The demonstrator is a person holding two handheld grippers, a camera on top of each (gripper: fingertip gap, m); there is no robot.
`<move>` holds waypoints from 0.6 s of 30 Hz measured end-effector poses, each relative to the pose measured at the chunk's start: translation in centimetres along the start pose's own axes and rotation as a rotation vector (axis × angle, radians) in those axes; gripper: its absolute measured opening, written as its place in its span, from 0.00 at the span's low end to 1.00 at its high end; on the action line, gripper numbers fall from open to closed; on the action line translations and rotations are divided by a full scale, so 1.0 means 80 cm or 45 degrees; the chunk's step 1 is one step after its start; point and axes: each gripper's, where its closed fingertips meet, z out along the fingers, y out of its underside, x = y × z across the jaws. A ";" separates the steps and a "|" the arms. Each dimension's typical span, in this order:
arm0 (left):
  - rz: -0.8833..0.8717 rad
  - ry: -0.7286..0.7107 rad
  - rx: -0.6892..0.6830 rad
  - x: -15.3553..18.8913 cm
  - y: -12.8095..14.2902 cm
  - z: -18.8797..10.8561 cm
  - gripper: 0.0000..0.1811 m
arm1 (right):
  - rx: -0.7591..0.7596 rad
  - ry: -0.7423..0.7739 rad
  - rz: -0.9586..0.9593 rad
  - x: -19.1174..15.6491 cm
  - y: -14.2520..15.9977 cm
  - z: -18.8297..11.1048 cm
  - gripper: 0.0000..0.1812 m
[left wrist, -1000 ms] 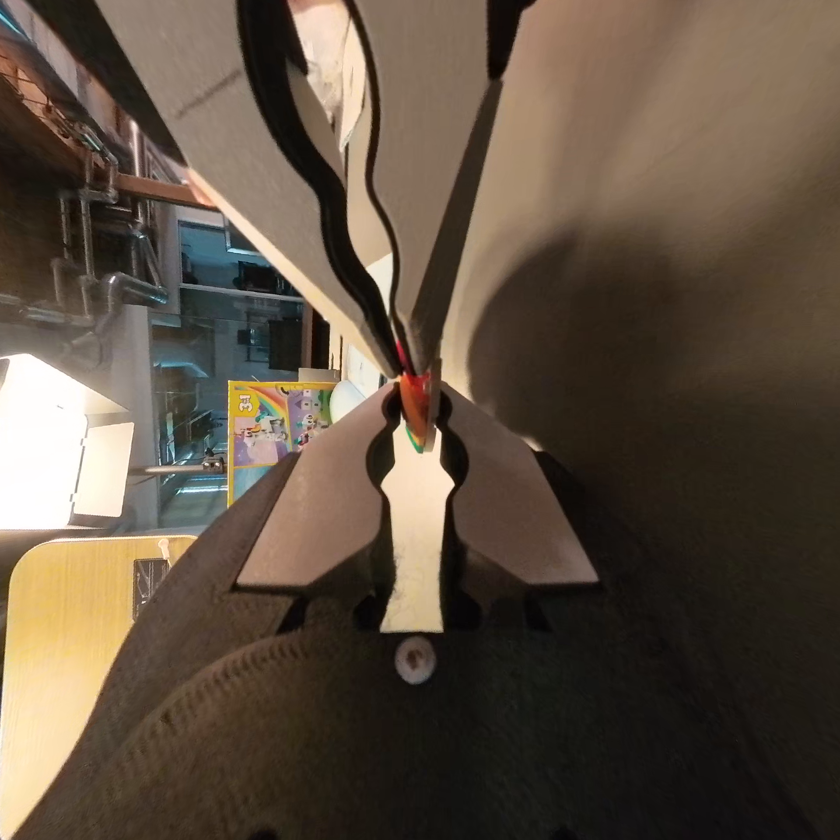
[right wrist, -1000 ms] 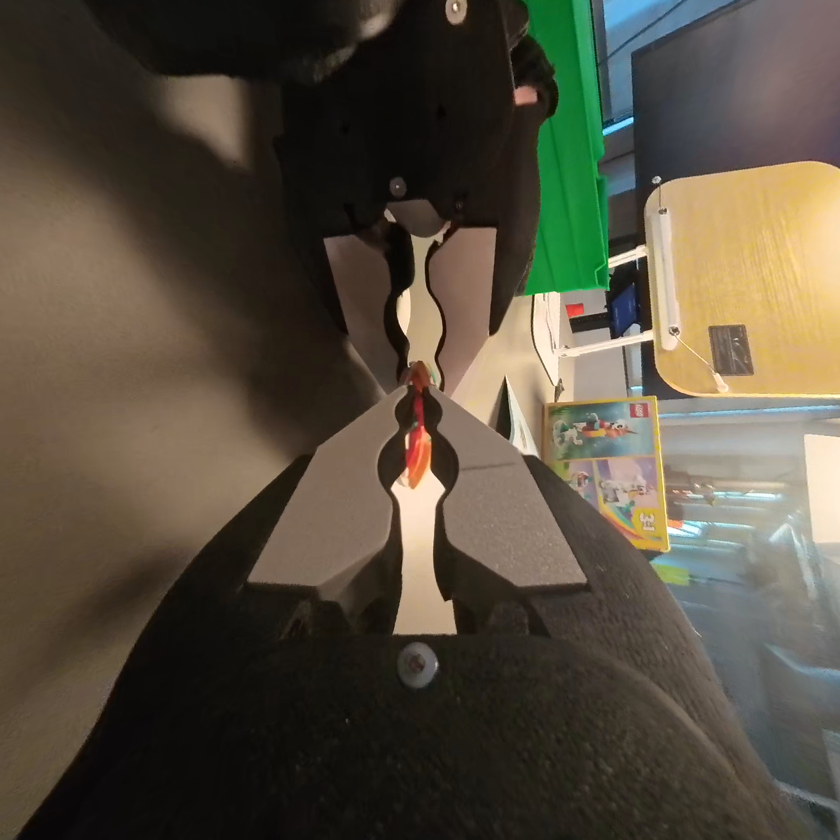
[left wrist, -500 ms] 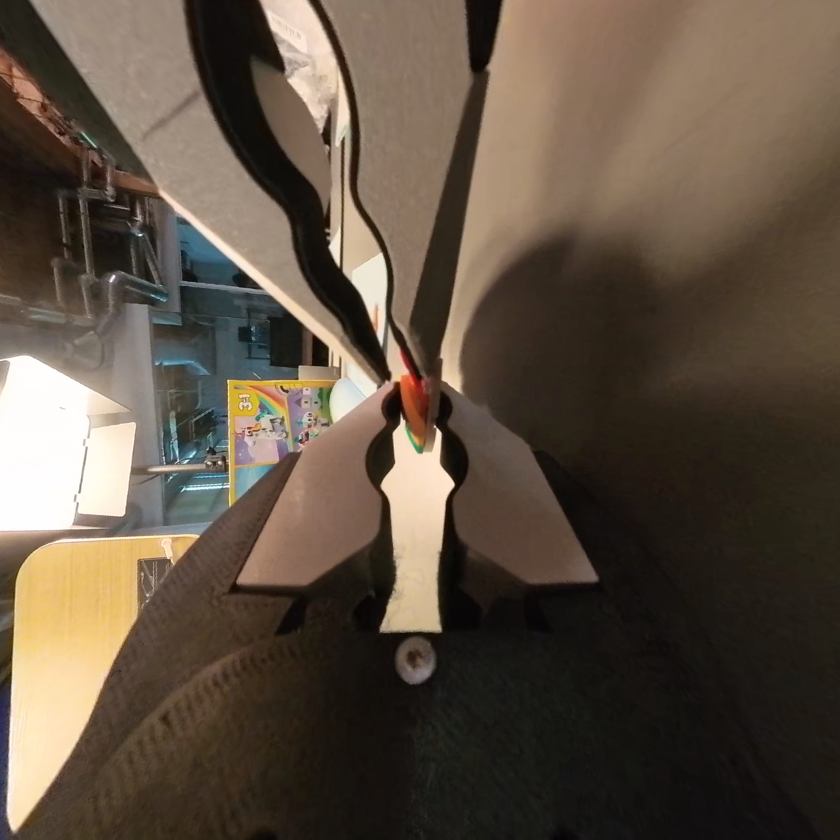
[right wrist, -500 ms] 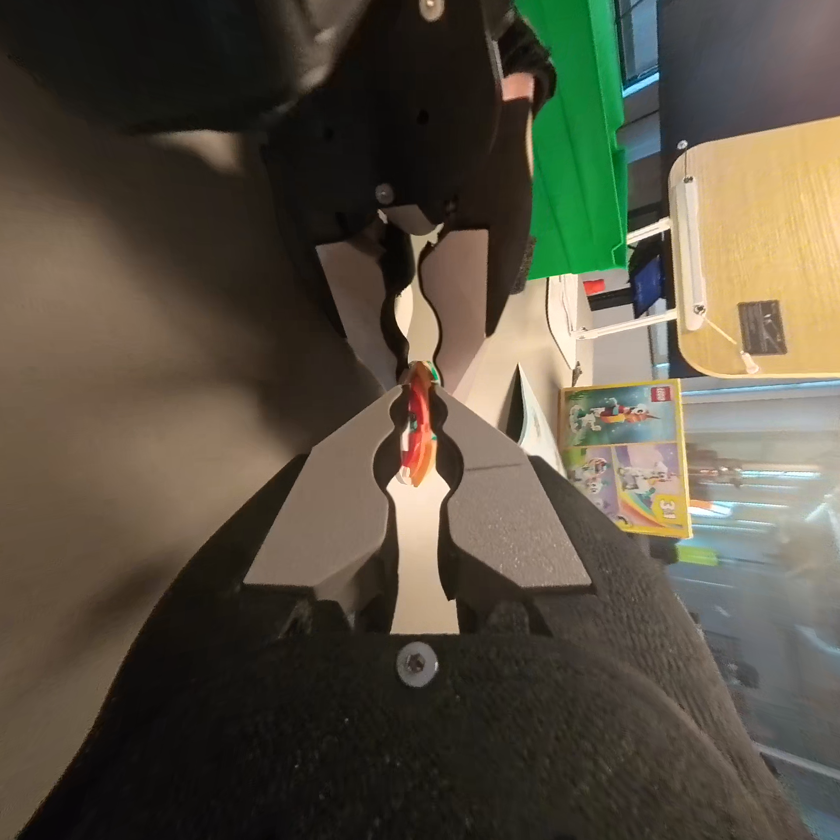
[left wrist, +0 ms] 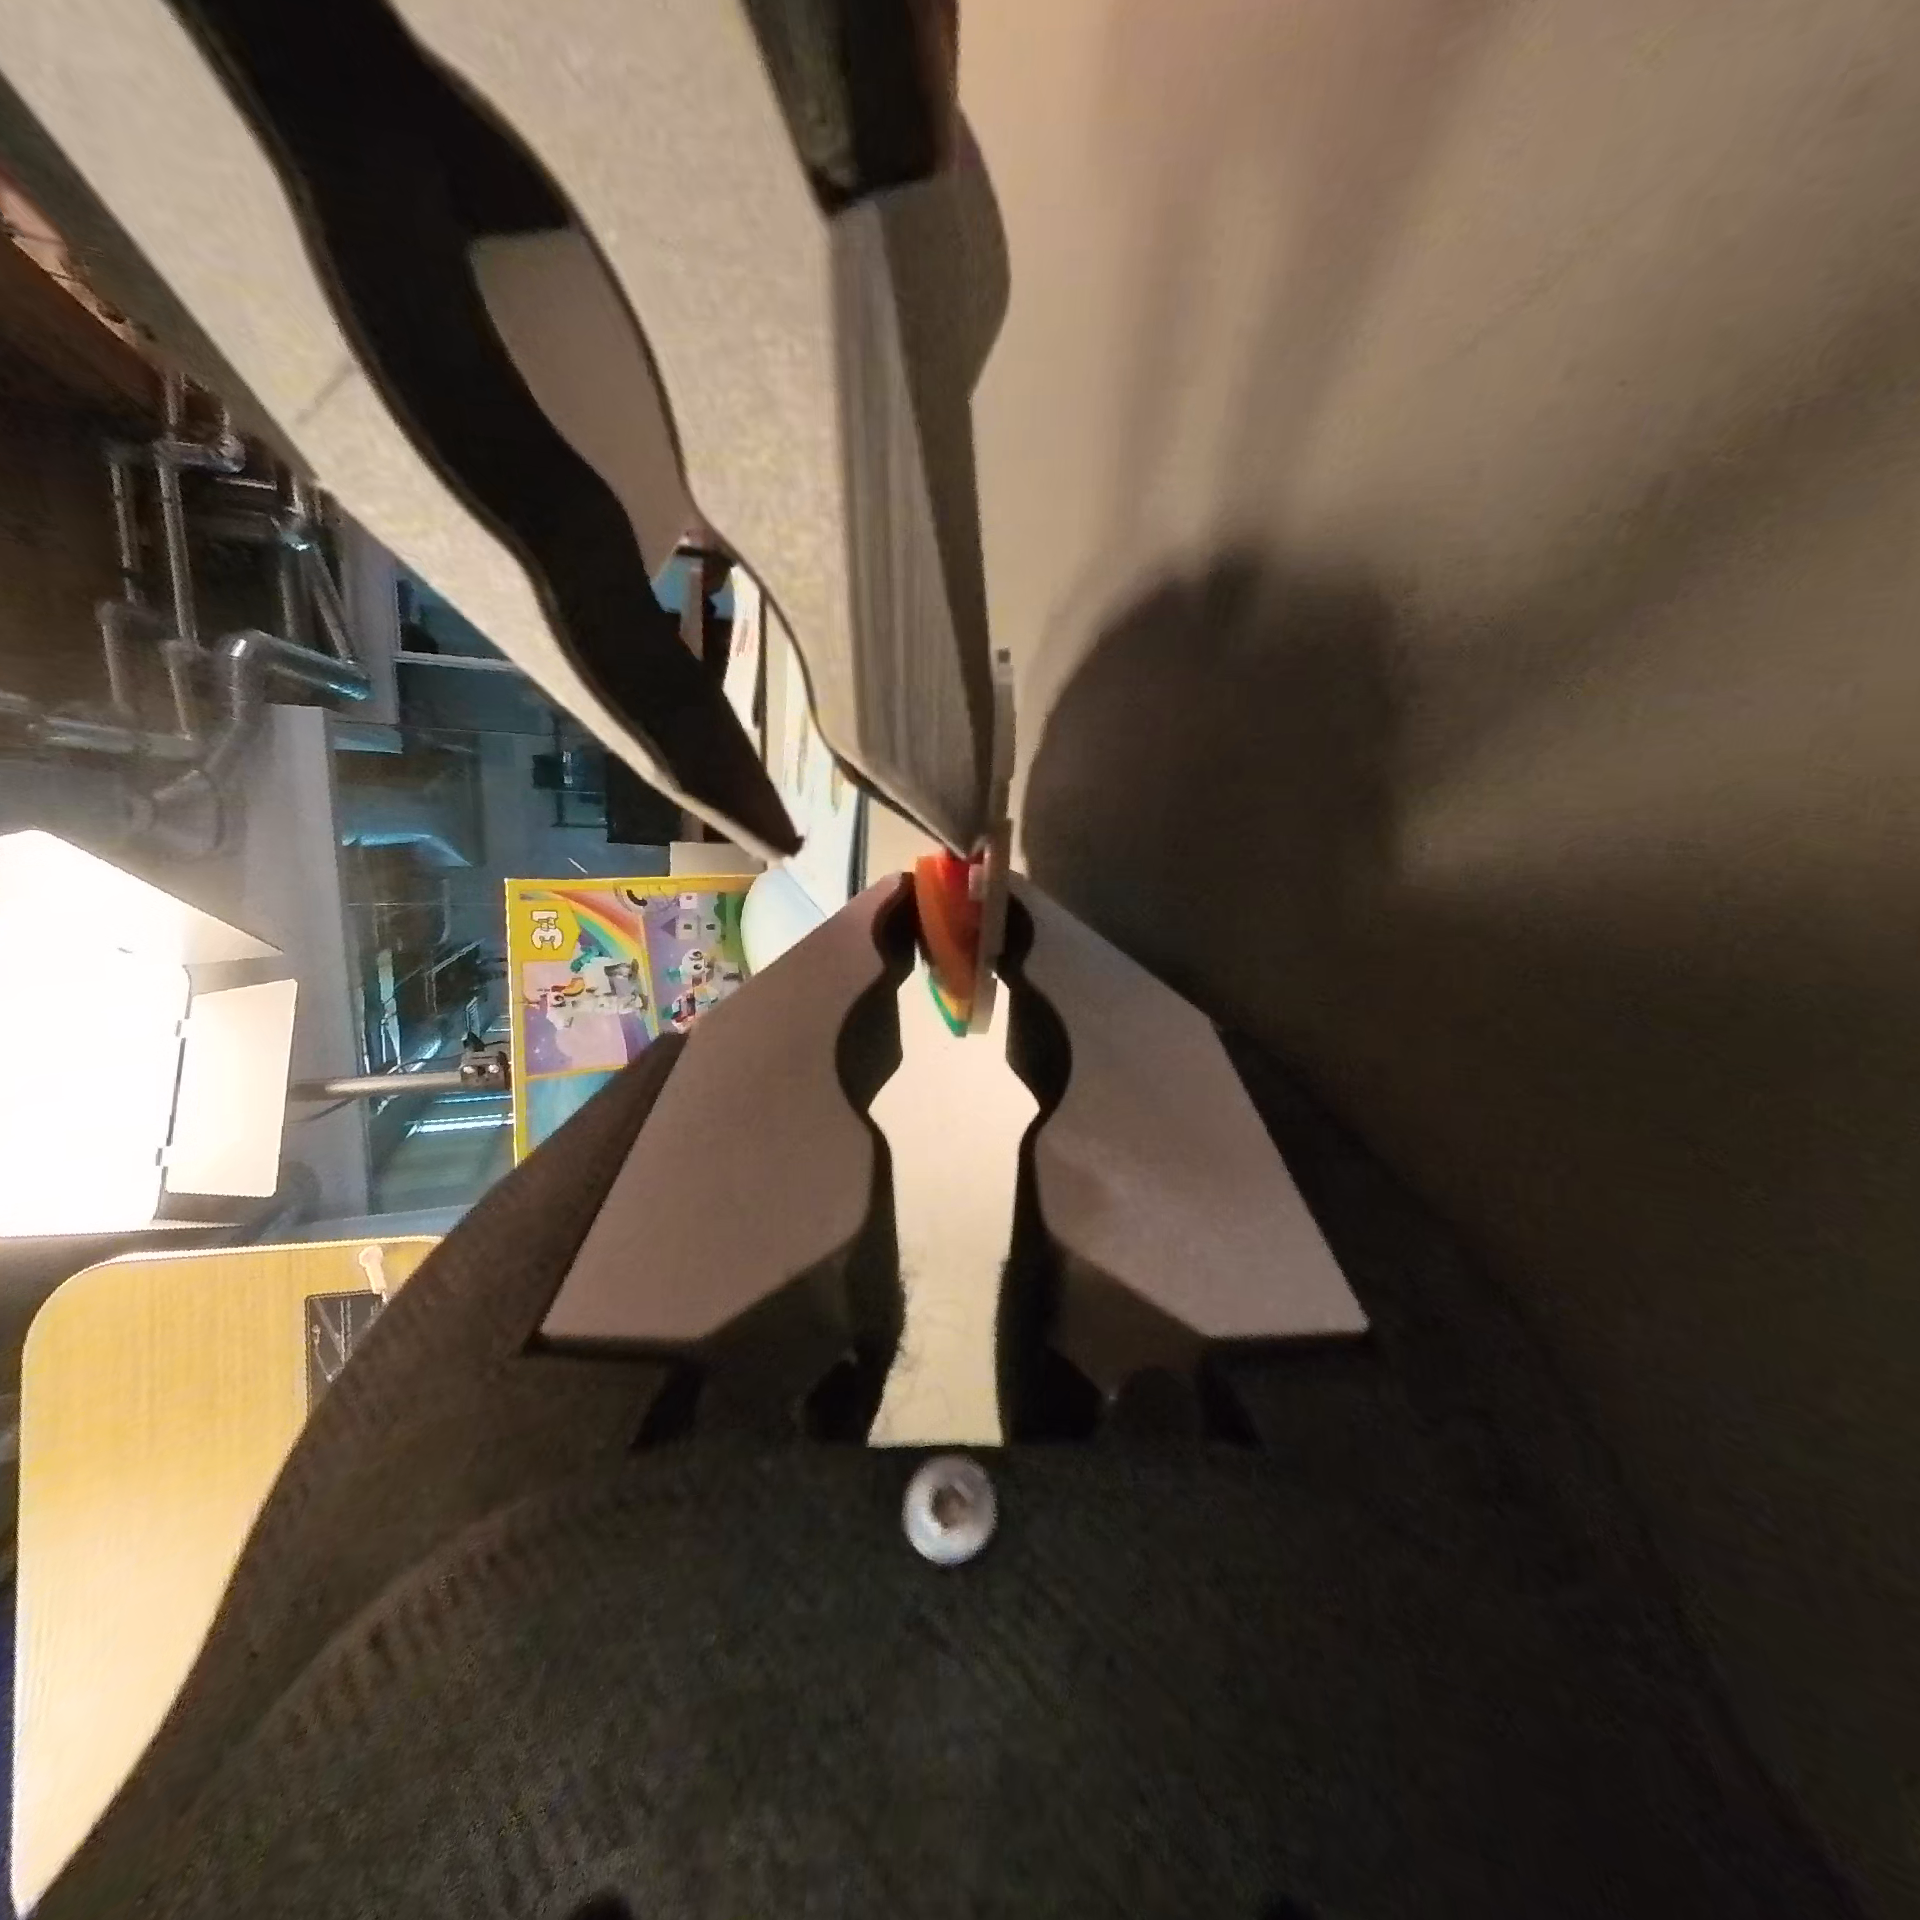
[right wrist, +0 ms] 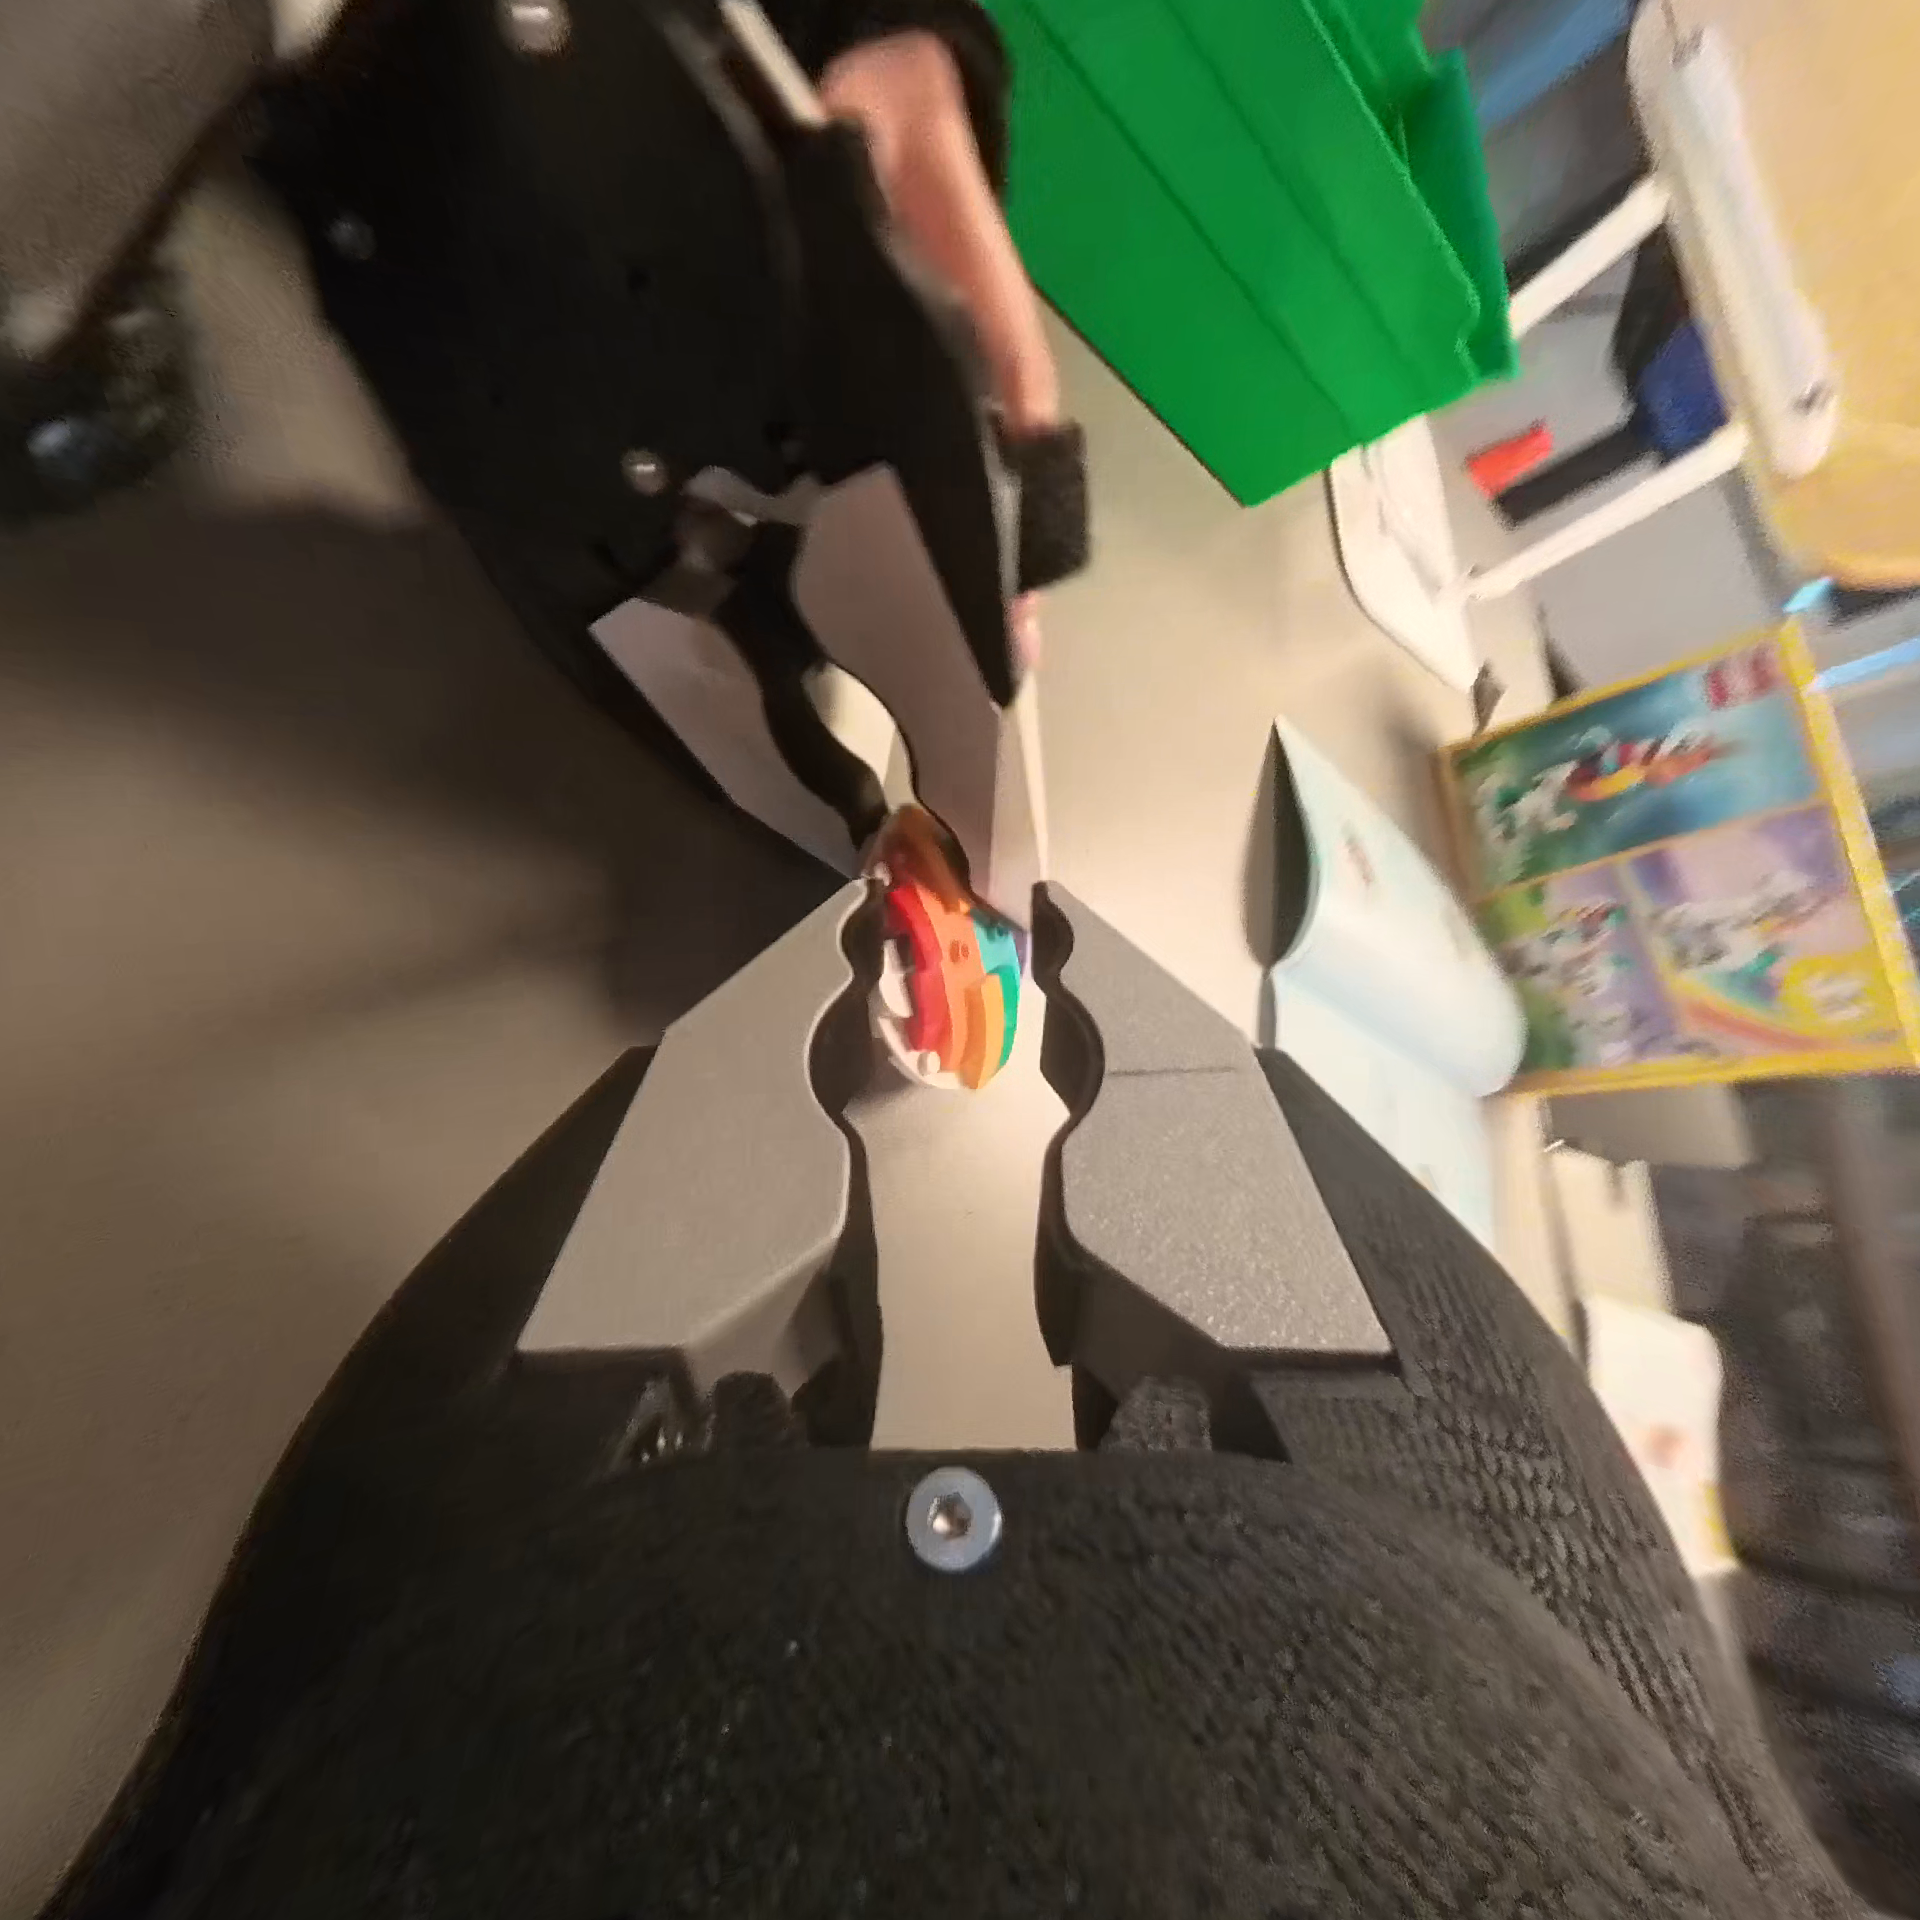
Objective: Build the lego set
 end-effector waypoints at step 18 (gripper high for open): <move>-0.095 0.016 0.007 -0.002 0.005 -0.001 0.07 | -0.022 0.141 -0.594 -0.011 0.013 0.004 0.16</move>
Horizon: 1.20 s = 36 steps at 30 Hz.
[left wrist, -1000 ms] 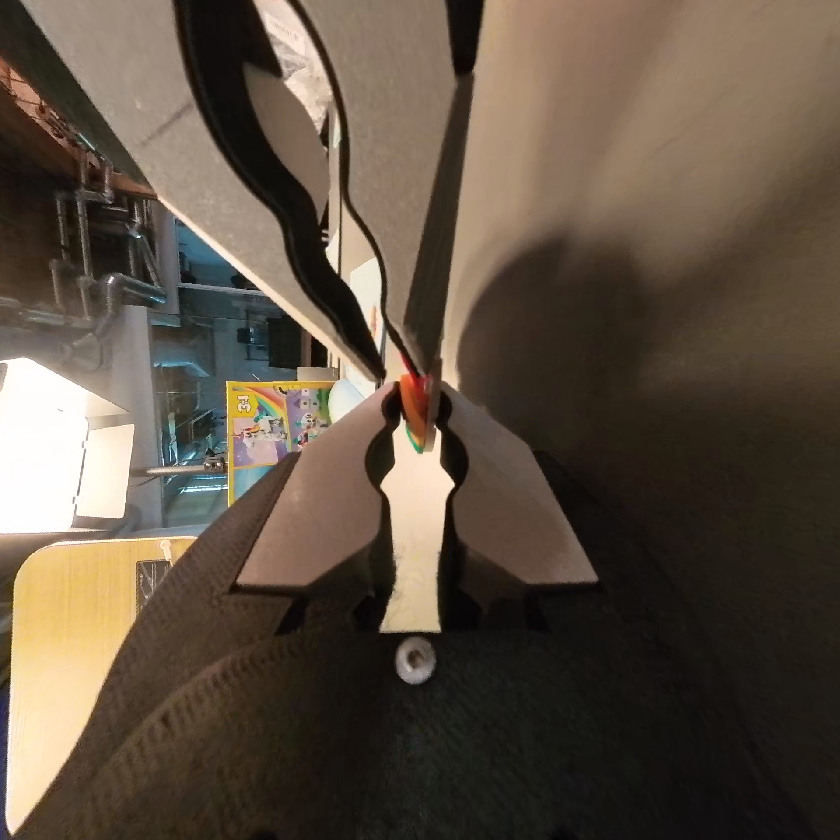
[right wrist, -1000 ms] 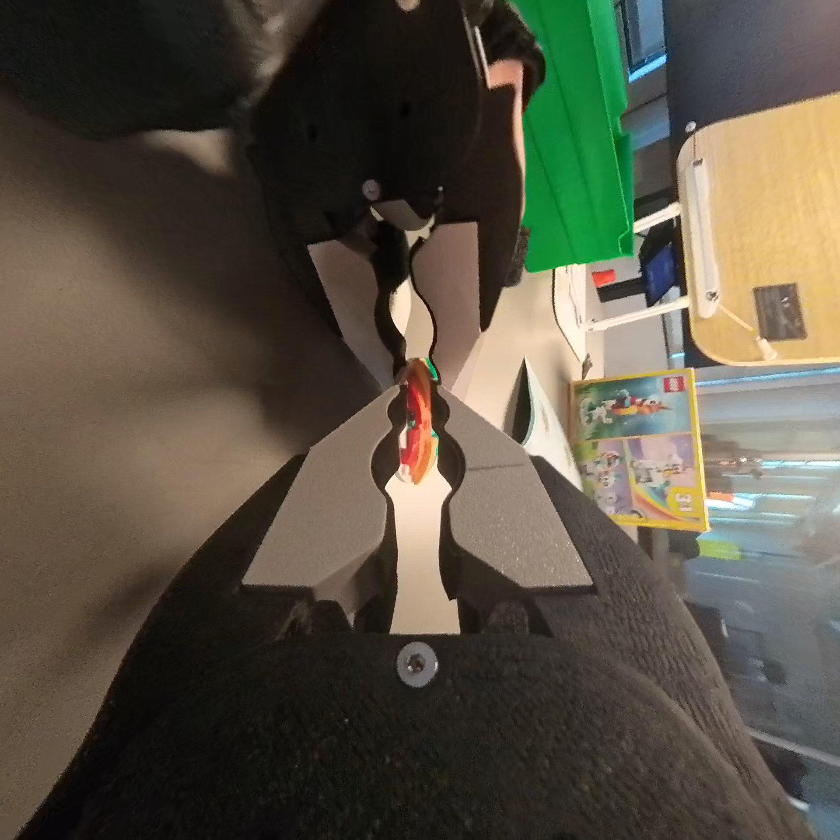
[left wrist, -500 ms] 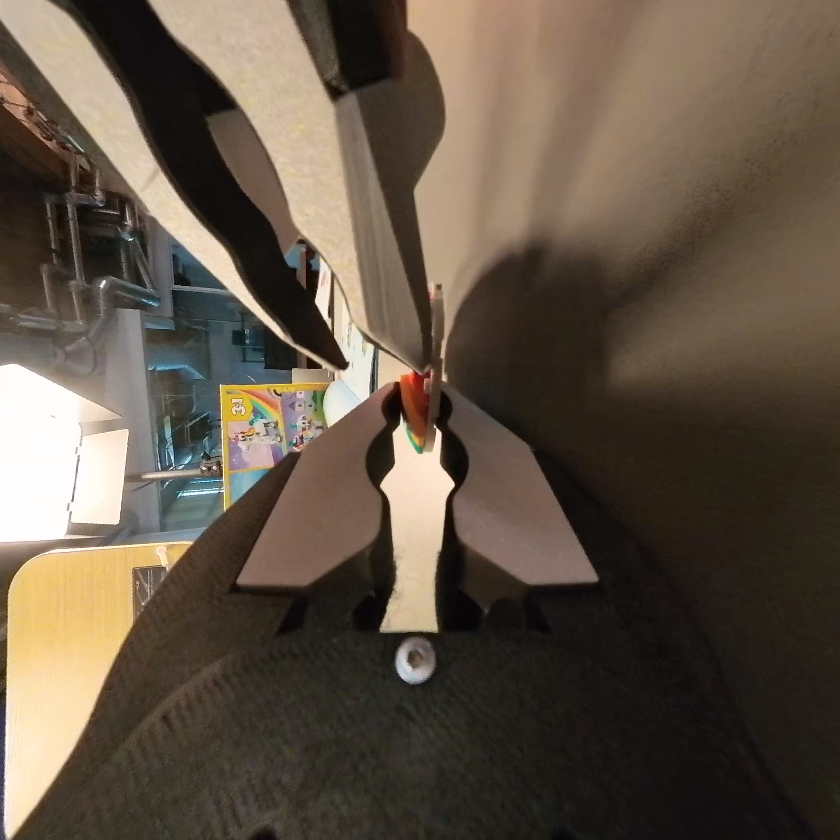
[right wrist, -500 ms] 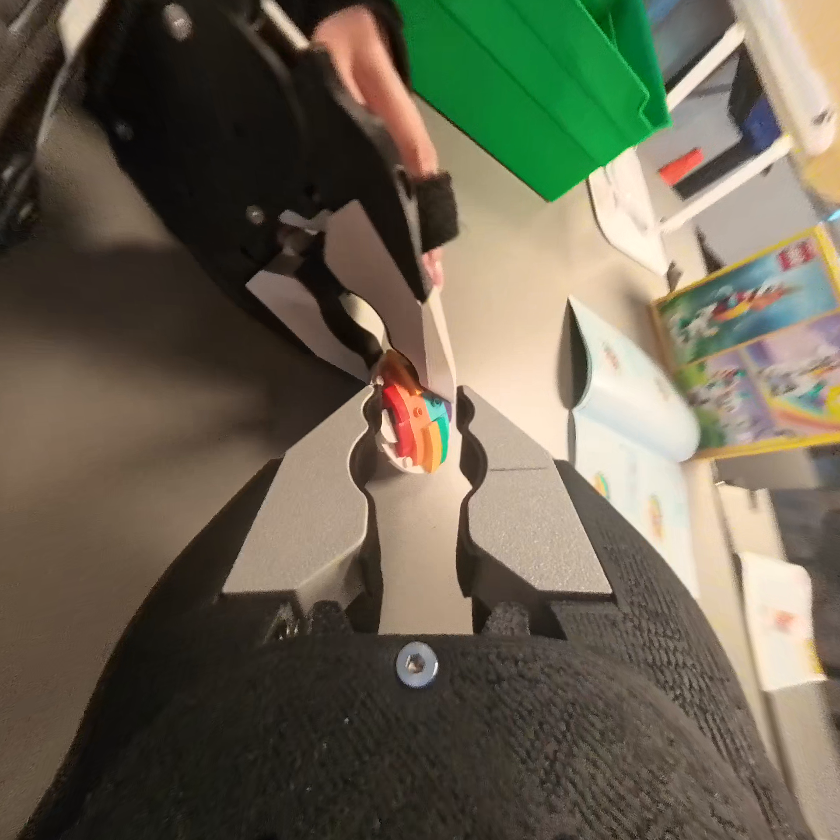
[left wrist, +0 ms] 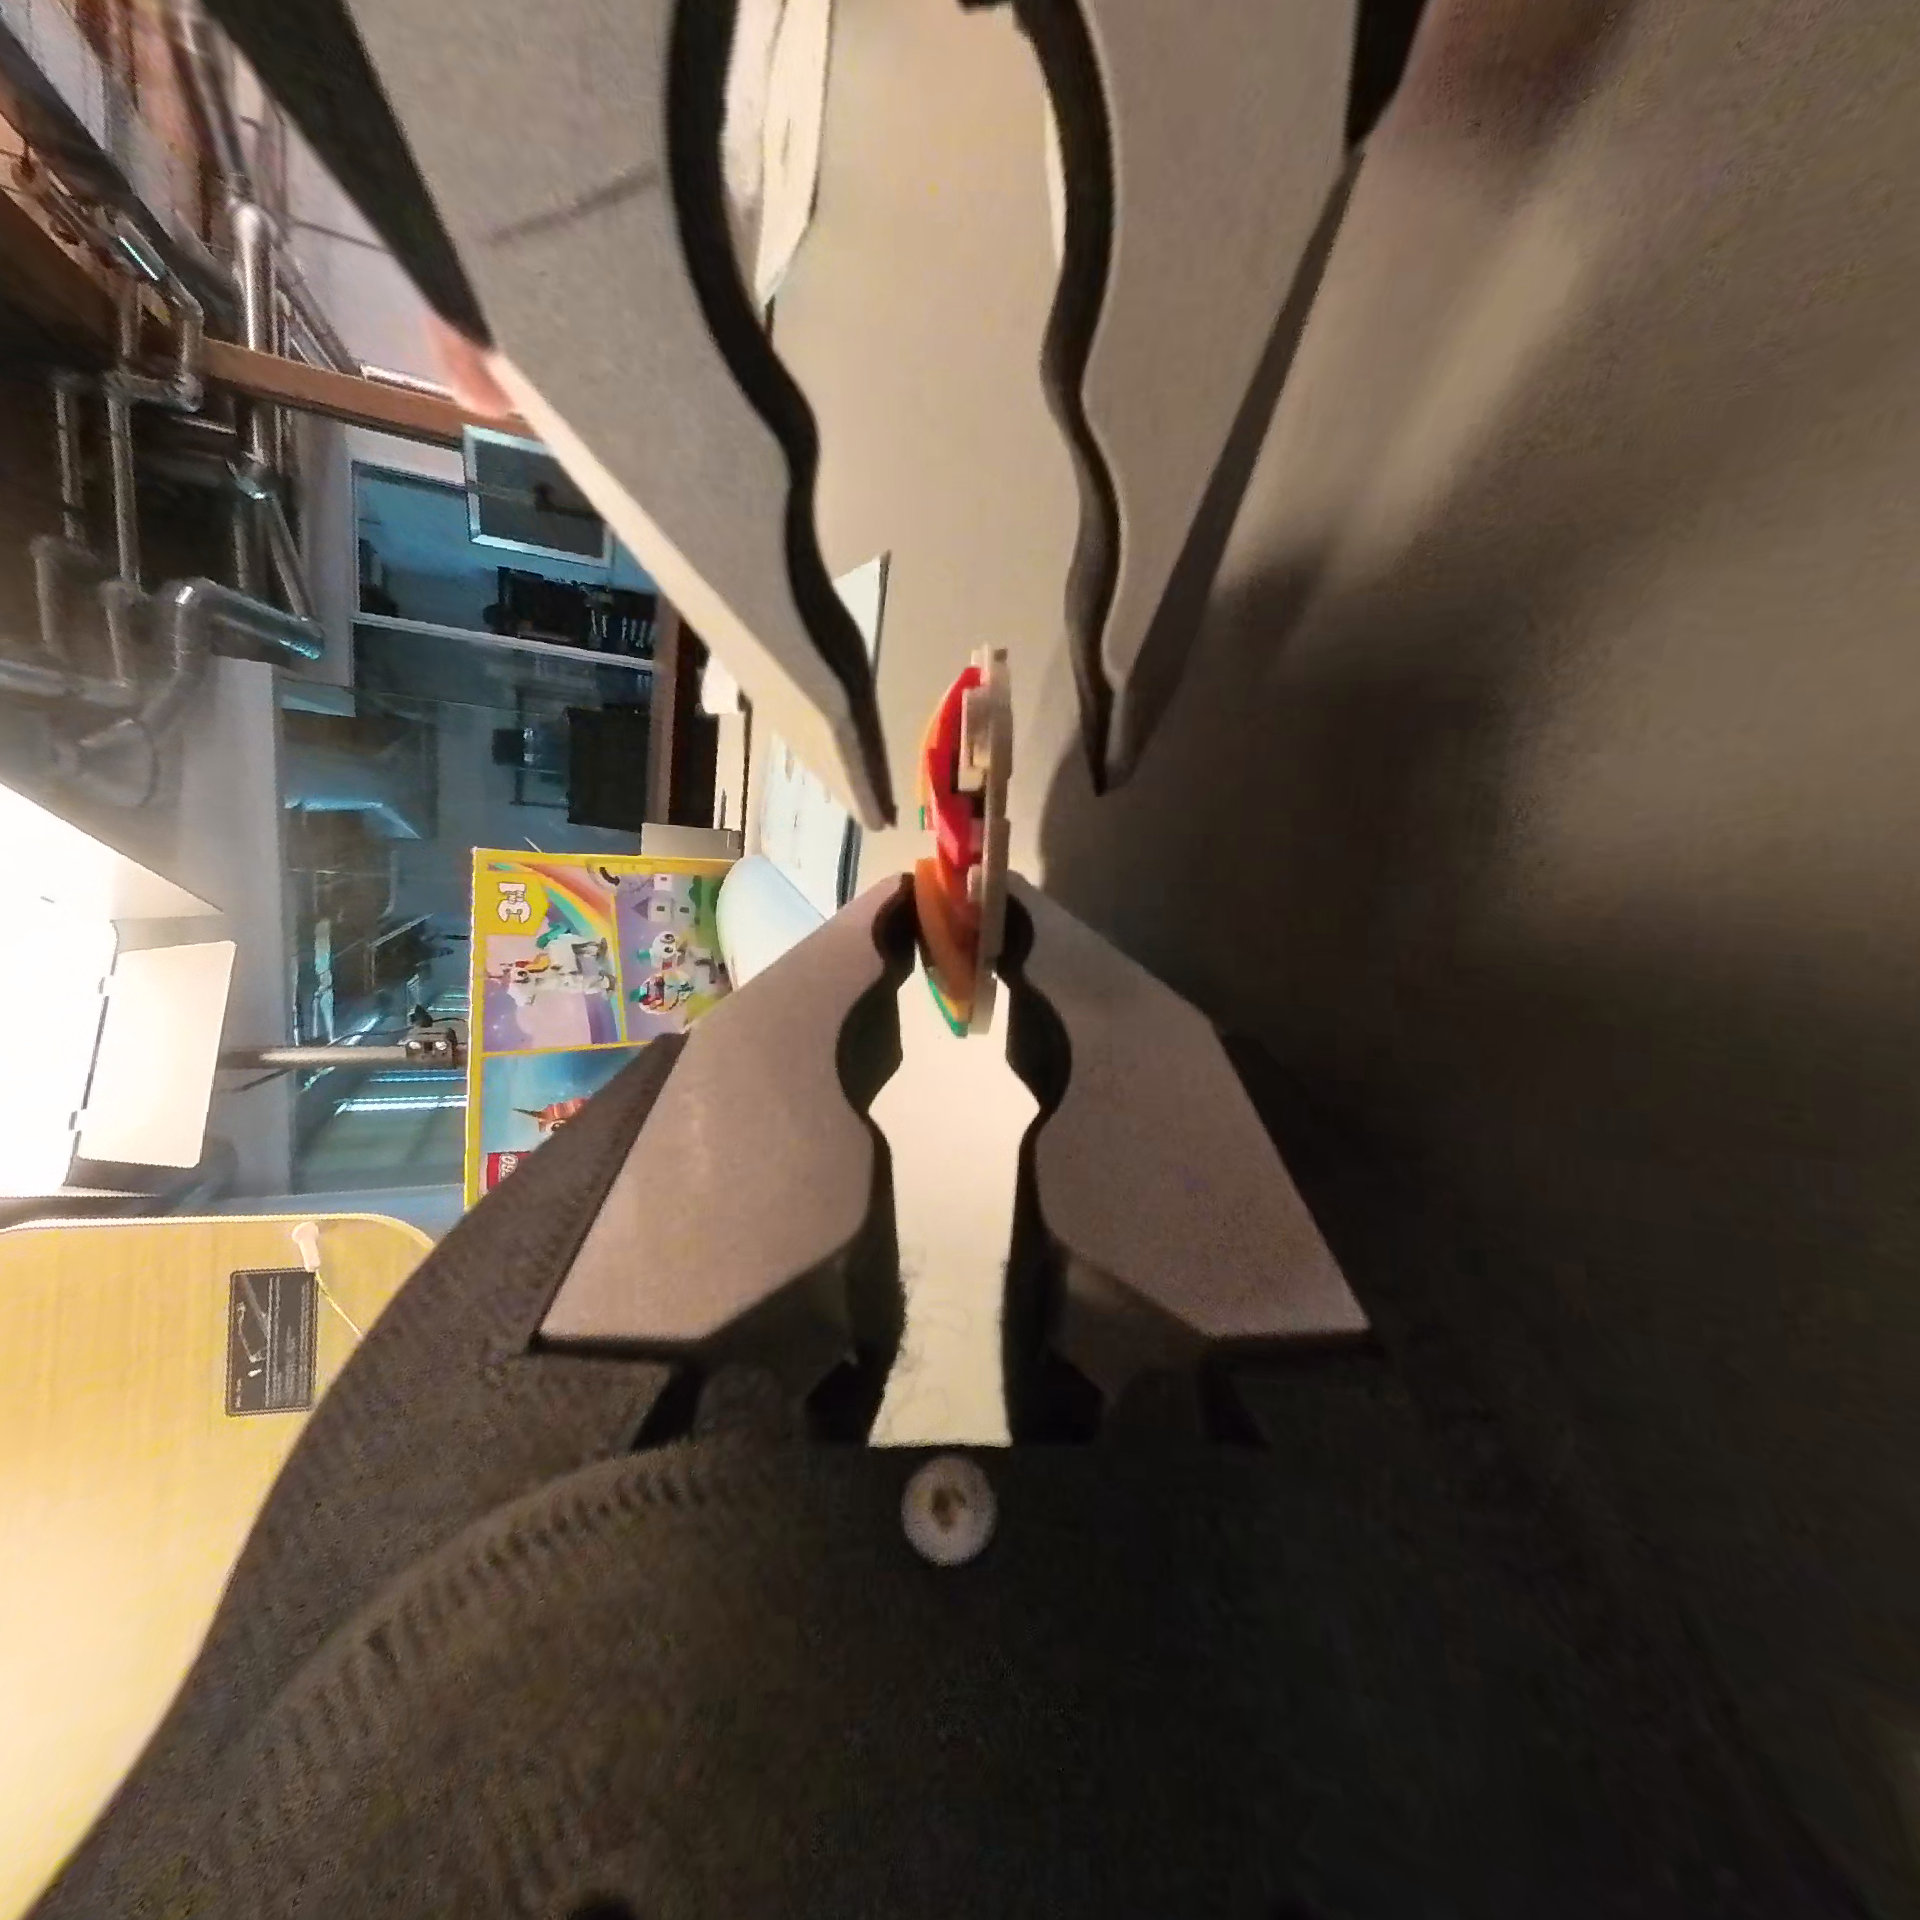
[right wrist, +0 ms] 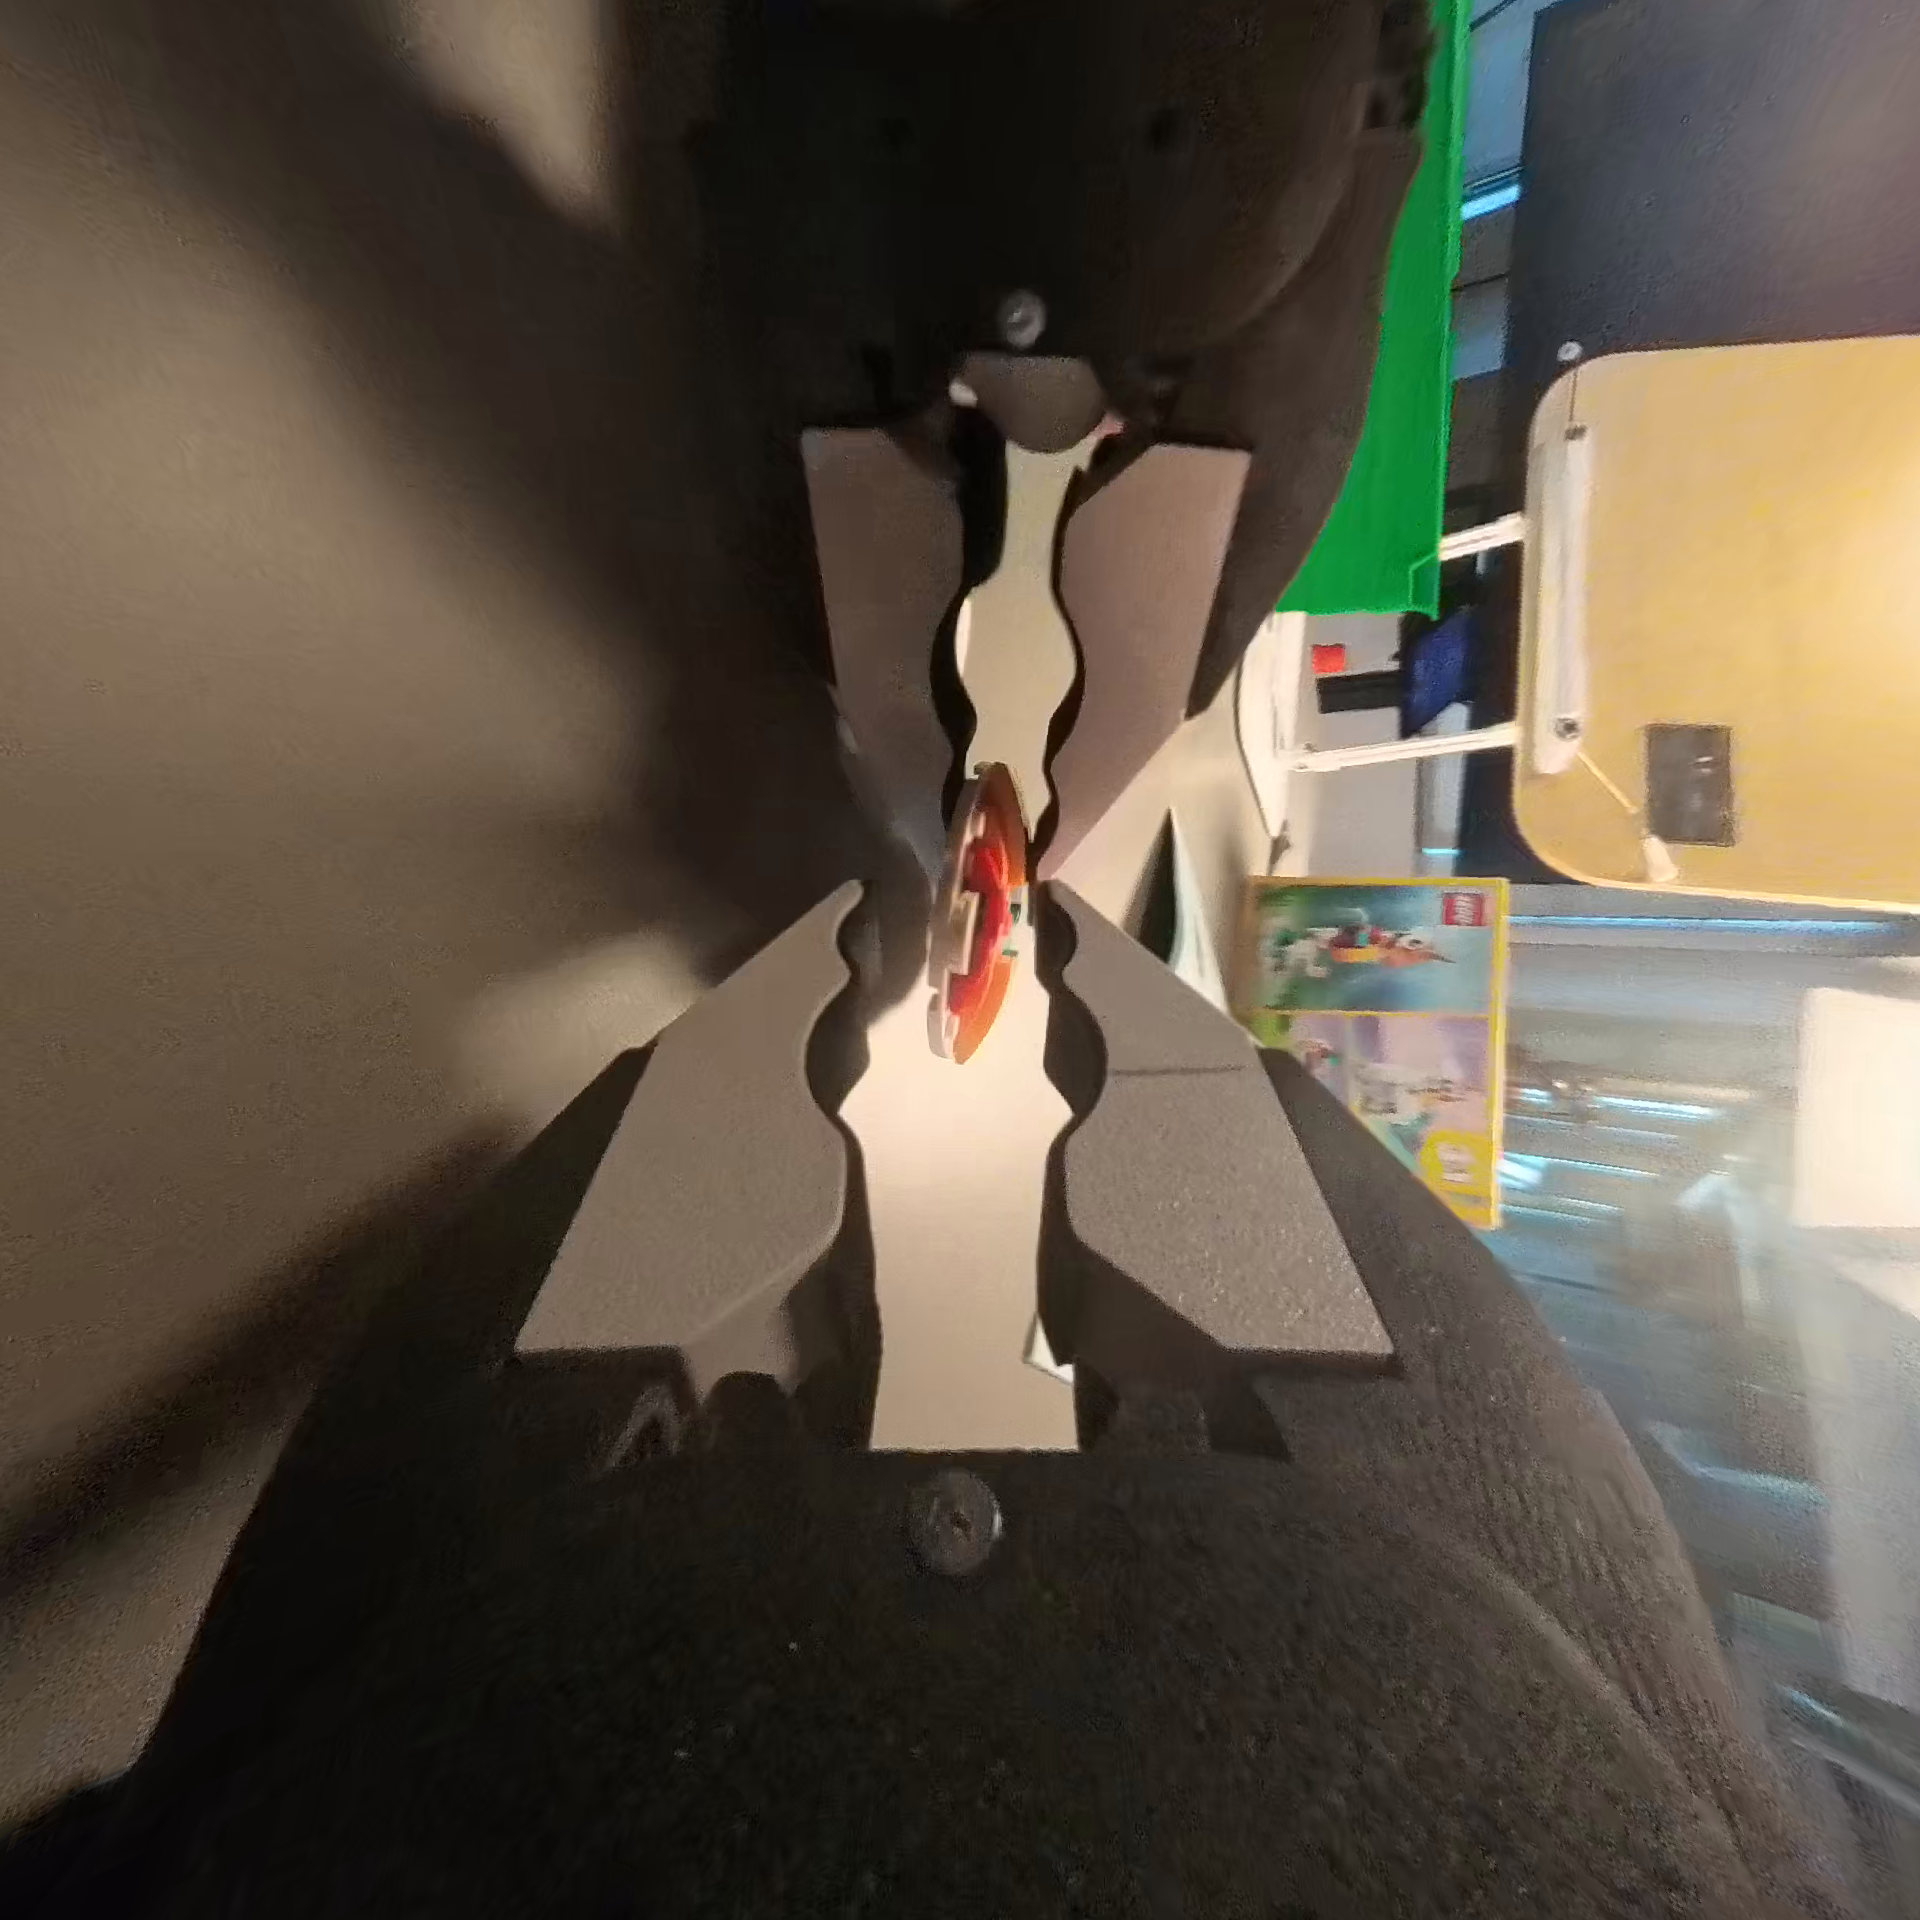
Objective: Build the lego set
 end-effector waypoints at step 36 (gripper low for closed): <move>-0.117 0.022 0.092 -0.003 -0.008 -0.005 0.07 | 0.105 0.185 -0.070 0.015 0.008 -0.004 0.08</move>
